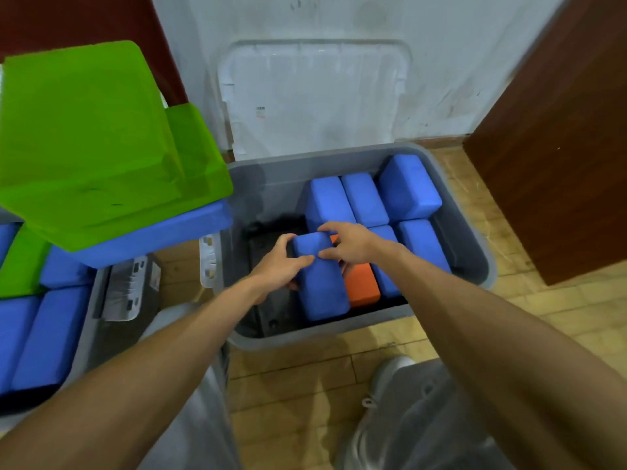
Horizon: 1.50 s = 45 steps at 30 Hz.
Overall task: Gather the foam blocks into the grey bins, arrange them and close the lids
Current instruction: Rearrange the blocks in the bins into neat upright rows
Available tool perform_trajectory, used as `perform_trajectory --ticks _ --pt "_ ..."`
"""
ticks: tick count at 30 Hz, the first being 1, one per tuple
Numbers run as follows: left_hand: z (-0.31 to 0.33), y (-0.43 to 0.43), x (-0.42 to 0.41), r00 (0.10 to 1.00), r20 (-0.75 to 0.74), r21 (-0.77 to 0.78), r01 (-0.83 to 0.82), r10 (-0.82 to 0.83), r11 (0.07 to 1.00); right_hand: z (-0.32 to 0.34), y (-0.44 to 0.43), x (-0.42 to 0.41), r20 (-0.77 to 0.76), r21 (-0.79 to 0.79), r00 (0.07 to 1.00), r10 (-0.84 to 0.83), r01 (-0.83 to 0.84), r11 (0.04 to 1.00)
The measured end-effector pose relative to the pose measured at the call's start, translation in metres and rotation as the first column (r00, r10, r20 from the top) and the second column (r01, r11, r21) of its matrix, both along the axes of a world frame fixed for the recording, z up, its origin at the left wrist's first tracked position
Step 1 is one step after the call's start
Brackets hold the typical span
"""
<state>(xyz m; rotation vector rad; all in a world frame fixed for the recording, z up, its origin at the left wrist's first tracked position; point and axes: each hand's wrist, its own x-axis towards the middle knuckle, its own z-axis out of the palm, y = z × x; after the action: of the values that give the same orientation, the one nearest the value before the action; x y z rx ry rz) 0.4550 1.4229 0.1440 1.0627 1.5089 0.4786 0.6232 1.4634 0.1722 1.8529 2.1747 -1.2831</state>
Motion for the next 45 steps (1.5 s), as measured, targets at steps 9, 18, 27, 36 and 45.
perform_trajectory --ticks 9,18,27,36,45 --pt "-0.027 0.011 0.001 0.999 0.006 -0.078 0.046 -0.045 0.996 -0.035 0.007 -0.003 0.253 0.117 0.965 0.072 -0.105 0.988" --pt "0.007 0.034 -0.004 0.844 -0.435 0.06 0.376 -0.315 0.925 -0.018 0.02 -0.012 0.304 0.173 0.95 0.068 -0.126 0.977" --pt "0.168 0.059 -0.006 0.94 -0.196 0.418 0.337 -0.278 0.844 0.096 0.04 -0.042 -0.163 0.239 0.953 -0.257 0.291 0.926" --pt "0.261 0.064 -0.127 0.803 -0.551 0.707 0.304 0.227 0.639 0.168 0.05 -0.139 -0.507 0.061 0.829 -0.233 0.305 0.95" --pt "0.203 0.037 -0.214 0.624 -0.774 0.434 0.397 0.109 0.809 0.148 0.024 -0.185 -0.376 -0.331 0.885 -0.276 0.15 0.931"
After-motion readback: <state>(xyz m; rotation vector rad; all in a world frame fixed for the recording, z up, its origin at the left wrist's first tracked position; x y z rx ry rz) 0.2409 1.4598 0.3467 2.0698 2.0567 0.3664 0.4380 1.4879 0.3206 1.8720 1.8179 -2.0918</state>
